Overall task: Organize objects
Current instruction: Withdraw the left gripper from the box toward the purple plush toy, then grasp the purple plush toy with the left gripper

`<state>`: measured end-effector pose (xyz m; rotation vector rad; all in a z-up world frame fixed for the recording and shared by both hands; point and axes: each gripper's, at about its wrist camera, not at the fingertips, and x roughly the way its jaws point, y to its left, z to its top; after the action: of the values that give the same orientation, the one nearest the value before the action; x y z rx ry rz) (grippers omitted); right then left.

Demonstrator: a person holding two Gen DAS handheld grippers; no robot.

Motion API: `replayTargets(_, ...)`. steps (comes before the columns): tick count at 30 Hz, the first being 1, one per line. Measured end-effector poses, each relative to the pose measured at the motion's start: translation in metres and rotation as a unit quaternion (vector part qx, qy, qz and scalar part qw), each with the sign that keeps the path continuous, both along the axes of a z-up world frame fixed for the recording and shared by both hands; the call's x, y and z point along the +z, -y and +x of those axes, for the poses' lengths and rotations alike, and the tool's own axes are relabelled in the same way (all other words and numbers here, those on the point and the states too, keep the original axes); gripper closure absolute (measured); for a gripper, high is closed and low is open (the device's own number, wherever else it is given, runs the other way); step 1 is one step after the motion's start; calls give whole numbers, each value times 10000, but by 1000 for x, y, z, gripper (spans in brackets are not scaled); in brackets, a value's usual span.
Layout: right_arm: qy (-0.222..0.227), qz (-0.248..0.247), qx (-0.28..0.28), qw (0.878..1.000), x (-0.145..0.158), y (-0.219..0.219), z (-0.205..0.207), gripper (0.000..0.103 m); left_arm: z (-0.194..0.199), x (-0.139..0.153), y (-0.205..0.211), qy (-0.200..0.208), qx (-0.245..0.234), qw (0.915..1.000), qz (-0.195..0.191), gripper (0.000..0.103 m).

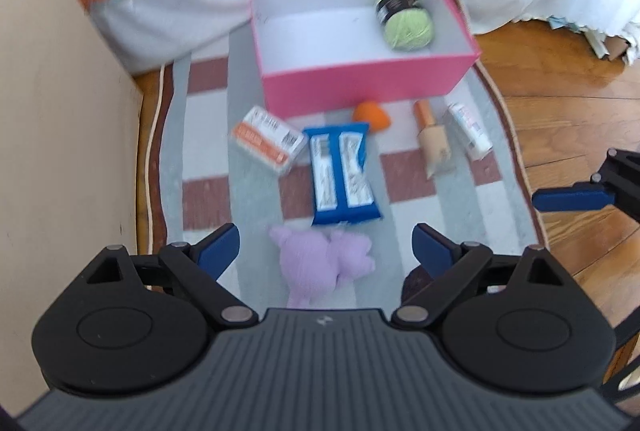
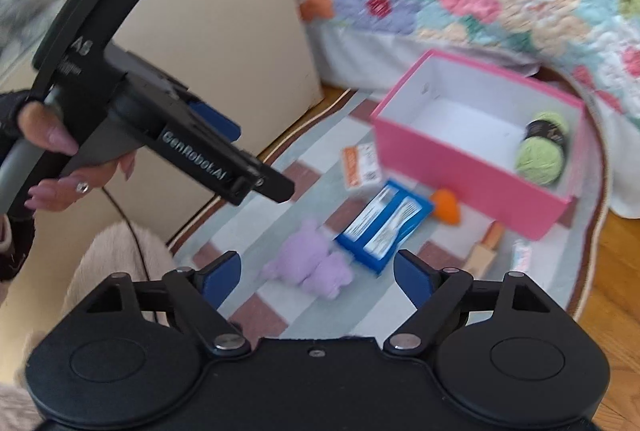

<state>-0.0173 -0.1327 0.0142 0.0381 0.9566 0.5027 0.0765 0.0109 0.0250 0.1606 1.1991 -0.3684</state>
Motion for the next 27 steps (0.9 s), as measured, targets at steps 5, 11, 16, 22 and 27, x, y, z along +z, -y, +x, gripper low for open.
replayTargets(5, -3, 19, 317, 9995, -38, -20, 9, 16, 3, -37, -17, -213, 146, 9994, -233, 8)
replayTargets(11, -211, 60, 189, 9996, -85, -31, 29, 17, 17, -81, -19, -348, 171, 9984, -405, 11)
replayTargets(16, -675, 173, -36, 9976, -124, -35, 39, 17, 24, -122, -22, -528, 339, 9977, -267, 12)
replayTargets(22, -1021, 498, -225, 9933, -153, -43, 46, 17, 21, -156, -32, -823, 570, 9935, -546, 20)
replayTargets(27, -1119, 829, -375, 9895, -174, -47, 50, 24, 13, -170, -38, -999, 757, 9877, -938, 45)
